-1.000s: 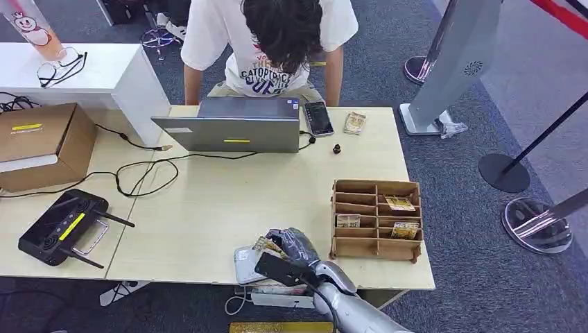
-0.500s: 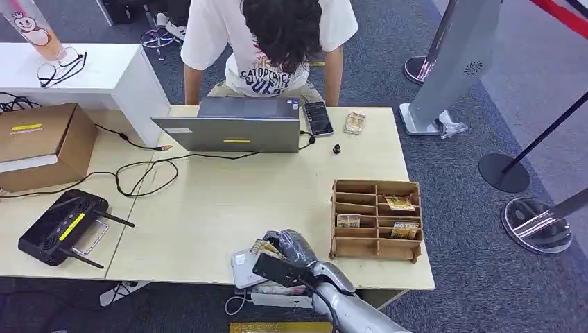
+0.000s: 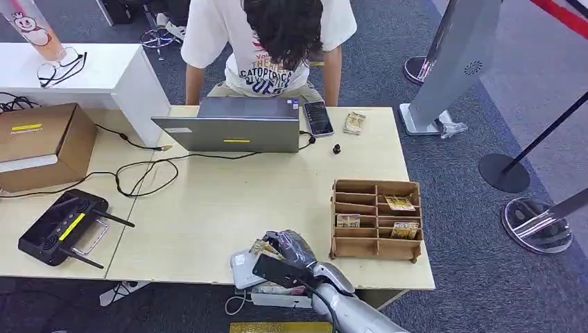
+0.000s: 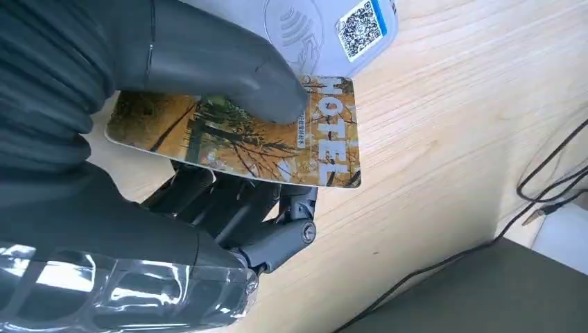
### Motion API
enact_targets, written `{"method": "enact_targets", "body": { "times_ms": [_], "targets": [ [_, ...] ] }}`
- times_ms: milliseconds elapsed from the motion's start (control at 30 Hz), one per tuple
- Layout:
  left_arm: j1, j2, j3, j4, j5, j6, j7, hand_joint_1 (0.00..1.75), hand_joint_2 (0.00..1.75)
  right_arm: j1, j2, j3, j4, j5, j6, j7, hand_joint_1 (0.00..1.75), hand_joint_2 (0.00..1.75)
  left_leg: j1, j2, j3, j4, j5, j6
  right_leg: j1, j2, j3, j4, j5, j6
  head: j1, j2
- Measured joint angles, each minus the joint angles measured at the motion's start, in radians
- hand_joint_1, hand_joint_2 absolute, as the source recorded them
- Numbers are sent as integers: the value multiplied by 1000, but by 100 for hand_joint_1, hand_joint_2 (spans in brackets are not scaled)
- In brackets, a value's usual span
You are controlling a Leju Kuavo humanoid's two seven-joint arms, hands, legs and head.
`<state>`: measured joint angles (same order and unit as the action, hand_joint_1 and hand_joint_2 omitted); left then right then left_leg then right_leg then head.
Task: Pass the card to the sensor for recognition and then transmit it.
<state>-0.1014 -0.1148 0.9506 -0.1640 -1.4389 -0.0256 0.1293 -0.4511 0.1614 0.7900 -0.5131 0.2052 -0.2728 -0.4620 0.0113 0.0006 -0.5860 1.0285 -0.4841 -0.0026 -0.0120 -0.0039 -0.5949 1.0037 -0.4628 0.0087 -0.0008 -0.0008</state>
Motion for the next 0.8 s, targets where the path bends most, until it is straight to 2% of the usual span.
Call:
{"method": "enact_targets", "body": {
  "times_ms": [333, 433, 600, 800],
  "targets": [
    [1, 0, 1, 0, 0, -1, 0, 0, 0, 2, 0, -4, -19, -38, -13, -20, 175, 175, 0, 0, 0, 0, 0, 0, 0, 0, 0, 0, 0, 0, 0, 0],
    [0, 1, 1, 0, -3, -2, 0, 0, 0, 6, -1, -14, -41, -52, -26, -29, 175, 175, 0, 0, 0, 0, 0, 0, 0, 0, 0, 0, 0, 0, 0, 0],
    [-1, -10, 1, 0, -5, 32, 15, 0, 0, 12, -8, -35, -87, -60, -37, -32, 175, 175, 0, 0, 0, 0, 0, 0, 0, 0, 0, 0, 0, 0, 0, 0],
    [-2, -18, 1, 0, -11, 32, 22, 0, 0, 29, -19, -62, -148, -68, -46, -32, 175, 175, 0, 0, 0, 0, 0, 0, 0, 0, 0, 0, 0, 0, 0, 0]
  ]
}}
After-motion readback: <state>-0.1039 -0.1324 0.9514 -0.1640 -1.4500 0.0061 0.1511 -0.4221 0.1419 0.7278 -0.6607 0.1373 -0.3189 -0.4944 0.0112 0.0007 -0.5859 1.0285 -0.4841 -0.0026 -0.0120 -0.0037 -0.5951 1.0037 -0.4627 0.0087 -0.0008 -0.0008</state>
